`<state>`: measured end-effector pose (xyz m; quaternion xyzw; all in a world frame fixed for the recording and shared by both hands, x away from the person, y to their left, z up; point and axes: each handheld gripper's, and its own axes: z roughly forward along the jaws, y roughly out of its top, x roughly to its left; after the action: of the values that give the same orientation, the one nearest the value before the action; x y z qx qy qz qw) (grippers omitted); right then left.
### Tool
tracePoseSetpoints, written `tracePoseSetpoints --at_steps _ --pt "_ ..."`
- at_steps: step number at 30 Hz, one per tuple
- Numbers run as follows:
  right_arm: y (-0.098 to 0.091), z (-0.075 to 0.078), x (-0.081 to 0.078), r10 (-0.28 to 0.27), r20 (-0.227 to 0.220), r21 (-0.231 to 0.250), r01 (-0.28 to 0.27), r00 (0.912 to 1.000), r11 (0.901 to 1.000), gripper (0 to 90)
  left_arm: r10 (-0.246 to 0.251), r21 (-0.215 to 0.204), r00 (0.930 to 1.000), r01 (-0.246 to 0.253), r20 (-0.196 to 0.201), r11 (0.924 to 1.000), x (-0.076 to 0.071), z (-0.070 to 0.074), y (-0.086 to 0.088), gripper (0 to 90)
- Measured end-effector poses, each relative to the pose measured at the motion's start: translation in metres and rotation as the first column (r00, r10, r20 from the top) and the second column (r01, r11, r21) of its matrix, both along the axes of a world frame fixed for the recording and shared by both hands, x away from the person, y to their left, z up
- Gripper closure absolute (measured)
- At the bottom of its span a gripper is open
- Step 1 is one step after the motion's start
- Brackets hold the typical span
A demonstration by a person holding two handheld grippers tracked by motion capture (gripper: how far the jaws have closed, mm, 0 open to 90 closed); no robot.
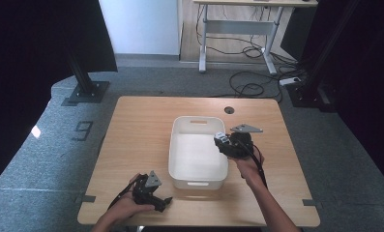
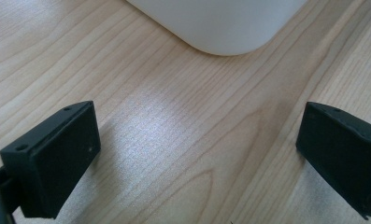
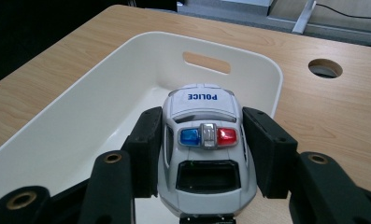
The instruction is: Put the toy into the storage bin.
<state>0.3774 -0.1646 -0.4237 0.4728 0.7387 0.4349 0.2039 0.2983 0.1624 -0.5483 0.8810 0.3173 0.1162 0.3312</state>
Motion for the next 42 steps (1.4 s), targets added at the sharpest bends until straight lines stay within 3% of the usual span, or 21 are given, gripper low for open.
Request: tracePoseSetpoints --at_steps 24,42 --pt "0.032 0.002 0.009 0.039 -0.007 -0.023 -0.039 0.9992 0.9990 50.2 0.001 -0.002 1.0000 -0.001 0.001 1.0000 0.000 0.000 0.000 0.0" --pt "0.058 -0.008 0.020 0.061 -0.037 -0.037 -0.062 0.9975 0.9974 50.2 0.001 -0.002 1.0000 -0.001 0.001 1.0000 0.000 0.000 0.000 0.0"
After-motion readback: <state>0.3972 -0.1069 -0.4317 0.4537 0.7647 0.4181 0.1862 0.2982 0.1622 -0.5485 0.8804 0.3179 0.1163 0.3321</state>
